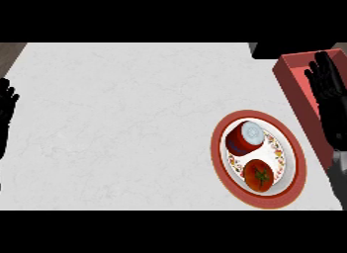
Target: Pick the can from the plate and place it in the cardboard box
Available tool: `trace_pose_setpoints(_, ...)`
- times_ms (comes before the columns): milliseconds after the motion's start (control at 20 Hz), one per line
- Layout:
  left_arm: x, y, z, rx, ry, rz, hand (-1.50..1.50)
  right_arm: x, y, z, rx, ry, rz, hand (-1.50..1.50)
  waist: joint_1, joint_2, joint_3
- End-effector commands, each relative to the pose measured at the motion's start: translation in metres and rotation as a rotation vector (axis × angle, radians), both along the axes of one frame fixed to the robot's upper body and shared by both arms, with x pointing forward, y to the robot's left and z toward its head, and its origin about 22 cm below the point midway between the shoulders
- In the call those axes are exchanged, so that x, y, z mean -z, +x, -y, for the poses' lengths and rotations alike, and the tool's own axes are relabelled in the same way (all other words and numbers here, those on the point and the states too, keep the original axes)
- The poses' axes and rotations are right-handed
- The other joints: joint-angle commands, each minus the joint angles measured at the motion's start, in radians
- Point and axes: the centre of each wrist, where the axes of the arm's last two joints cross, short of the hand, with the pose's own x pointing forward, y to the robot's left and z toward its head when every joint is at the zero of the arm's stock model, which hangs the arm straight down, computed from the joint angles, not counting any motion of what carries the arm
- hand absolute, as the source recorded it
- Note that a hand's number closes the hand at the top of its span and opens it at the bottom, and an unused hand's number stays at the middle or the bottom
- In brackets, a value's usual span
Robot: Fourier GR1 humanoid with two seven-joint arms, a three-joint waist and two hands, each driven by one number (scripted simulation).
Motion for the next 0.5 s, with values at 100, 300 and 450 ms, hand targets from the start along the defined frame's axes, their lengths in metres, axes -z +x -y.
trace_pose_setpoints(100,-0.012,0.007,0.031,0.075,-0.12,0.026,0.0,0.011,0.013,0.064,-0.058,0.207,0.029,1.5,0.008,0.032,-0.012)
trace_pose_setpoints(300,0.0,0.013,0.073,0.168,-0.267,0.015,0.0,-0.013,0.012,0.089,-0.16,-0.377,-0.039,1.5,0.033,0.06,-0.025)
trace_pose_setpoints(450,0.007,0.008,0.114,0.213,-0.347,-0.023,0.0,0.072,0.008,0.129,-0.046,0.006,-0.062,-1.5,0.041,0.051,-0.008)
